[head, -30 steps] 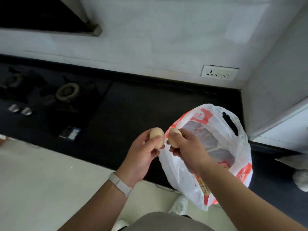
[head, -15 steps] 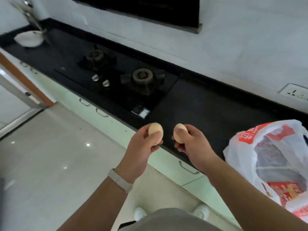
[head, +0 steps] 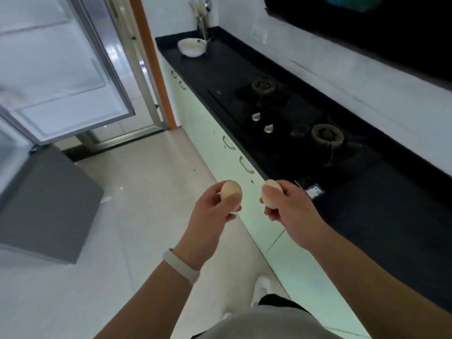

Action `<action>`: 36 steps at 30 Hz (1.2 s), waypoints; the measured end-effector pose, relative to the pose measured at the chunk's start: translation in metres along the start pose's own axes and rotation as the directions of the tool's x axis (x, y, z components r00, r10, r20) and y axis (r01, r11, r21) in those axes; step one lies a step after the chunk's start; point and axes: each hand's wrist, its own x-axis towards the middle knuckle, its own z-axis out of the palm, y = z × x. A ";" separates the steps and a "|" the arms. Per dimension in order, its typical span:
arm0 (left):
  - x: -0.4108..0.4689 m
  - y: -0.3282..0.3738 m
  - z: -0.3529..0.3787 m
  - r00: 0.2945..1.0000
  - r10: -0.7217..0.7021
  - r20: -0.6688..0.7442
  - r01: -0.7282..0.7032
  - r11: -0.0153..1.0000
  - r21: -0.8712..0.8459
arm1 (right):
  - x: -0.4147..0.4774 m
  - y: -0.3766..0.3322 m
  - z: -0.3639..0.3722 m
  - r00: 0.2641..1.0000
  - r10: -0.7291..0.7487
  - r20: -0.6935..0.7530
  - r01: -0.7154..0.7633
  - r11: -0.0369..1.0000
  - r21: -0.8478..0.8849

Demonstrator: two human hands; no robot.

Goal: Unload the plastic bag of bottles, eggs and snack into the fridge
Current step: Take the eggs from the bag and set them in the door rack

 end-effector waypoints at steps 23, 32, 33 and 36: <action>0.200 0.101 -0.080 0.837 0.067 -0.542 -0.091 0.996 -0.017 | 0.284 -0.101 0.132 0.840 -0.047 0.540 0.122 0.987 -0.104; 0.216 0.129 -0.146 0.711 0.072 -0.700 -0.136 0.990 -0.037 | 0.324 -0.128 0.216 0.737 -0.042 0.674 0.168 0.978 -0.123; 0.219 0.130 -0.156 0.701 0.070 -0.710 -0.144 0.989 -0.045 | 0.328 -0.131 0.226 0.732 -0.039 0.680 0.173 0.976 -0.130; 0.232 0.135 -0.189 0.687 0.056 -0.725 -0.169 0.982 -0.084 | 0.340 -0.136 0.258 0.722 -0.038 0.691 0.195 0.969 -0.150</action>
